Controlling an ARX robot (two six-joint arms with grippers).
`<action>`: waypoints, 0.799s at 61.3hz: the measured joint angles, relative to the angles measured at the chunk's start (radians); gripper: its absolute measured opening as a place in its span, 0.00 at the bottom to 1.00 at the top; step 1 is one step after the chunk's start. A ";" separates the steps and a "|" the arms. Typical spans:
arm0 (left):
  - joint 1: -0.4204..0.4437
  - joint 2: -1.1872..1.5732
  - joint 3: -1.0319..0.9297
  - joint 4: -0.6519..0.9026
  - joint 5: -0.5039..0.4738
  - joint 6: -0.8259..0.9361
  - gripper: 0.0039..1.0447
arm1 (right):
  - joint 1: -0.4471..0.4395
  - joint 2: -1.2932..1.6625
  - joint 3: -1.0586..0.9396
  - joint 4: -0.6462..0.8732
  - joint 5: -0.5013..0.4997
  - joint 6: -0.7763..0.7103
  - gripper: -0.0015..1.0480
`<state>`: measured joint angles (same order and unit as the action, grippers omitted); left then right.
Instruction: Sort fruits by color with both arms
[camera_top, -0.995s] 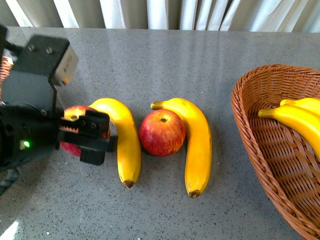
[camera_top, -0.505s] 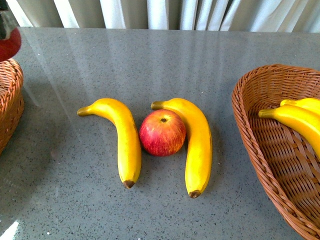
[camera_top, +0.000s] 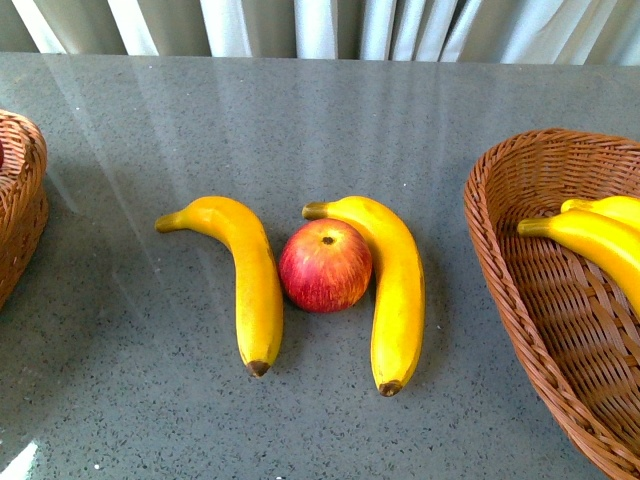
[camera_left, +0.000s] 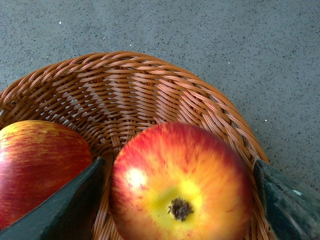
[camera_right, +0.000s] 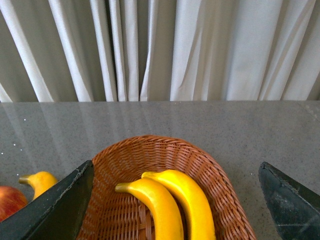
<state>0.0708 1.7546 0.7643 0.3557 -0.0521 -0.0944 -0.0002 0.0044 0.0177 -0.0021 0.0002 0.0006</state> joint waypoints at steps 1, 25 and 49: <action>0.000 -0.001 -0.004 0.003 0.000 0.000 0.90 | 0.000 0.000 0.000 0.000 0.000 0.000 0.91; -0.178 -0.224 -0.135 0.040 0.136 0.077 0.91 | 0.000 0.000 0.000 0.000 0.000 0.000 0.91; -0.498 -0.077 -0.108 0.120 0.192 0.159 0.91 | 0.000 0.000 0.000 0.000 0.000 0.000 0.91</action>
<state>-0.4274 1.6779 0.6567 0.4755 0.1398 0.0647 -0.0002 0.0044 0.0177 -0.0021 0.0002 0.0006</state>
